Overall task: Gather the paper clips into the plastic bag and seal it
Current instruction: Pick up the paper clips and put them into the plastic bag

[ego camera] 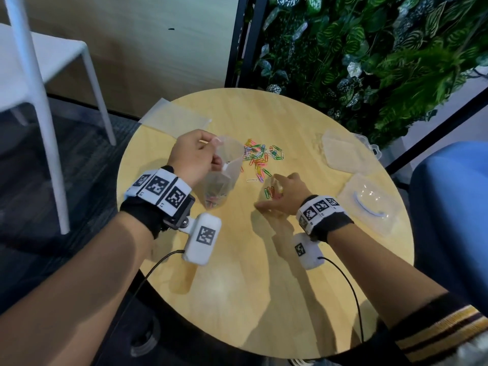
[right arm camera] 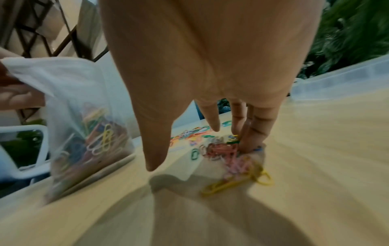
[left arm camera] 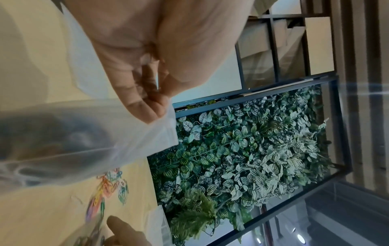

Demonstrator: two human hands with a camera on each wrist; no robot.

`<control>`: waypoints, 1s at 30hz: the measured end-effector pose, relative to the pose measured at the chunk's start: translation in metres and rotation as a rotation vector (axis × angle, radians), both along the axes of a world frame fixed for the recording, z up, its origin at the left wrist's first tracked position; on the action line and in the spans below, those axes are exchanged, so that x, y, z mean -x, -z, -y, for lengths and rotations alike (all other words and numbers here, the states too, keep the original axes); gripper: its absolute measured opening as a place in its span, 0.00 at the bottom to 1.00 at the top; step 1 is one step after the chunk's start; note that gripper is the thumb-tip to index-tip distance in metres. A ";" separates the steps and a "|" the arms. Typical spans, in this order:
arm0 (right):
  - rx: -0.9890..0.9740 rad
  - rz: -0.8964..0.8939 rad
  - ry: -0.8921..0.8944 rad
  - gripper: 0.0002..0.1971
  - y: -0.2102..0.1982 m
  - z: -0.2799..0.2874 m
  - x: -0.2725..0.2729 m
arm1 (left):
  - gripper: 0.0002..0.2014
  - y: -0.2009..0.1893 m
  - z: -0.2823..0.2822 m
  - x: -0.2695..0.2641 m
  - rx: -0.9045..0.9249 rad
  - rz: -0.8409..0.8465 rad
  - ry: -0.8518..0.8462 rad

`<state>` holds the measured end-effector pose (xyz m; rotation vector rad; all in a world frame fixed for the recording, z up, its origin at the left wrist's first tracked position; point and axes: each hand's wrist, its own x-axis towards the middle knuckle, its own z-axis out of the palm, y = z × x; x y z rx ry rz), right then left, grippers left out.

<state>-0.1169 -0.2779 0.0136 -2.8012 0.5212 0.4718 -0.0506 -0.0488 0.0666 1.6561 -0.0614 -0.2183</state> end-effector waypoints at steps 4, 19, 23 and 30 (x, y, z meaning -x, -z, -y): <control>0.157 -0.049 -0.284 0.38 0.009 -0.015 -0.012 | 0.06 -0.005 -0.012 -0.002 -0.035 0.080 0.016; 0.429 0.113 -0.503 0.13 0.019 0.005 0.048 | 0.07 0.003 0.002 0.008 -0.117 0.095 0.179; 0.288 0.148 -0.324 0.14 0.007 0.007 0.038 | 0.07 0.006 -0.001 0.010 -0.120 0.098 0.191; -0.497 0.351 0.381 0.06 -0.028 0.023 -0.002 | 0.08 0.003 0.007 0.009 -0.116 0.068 0.208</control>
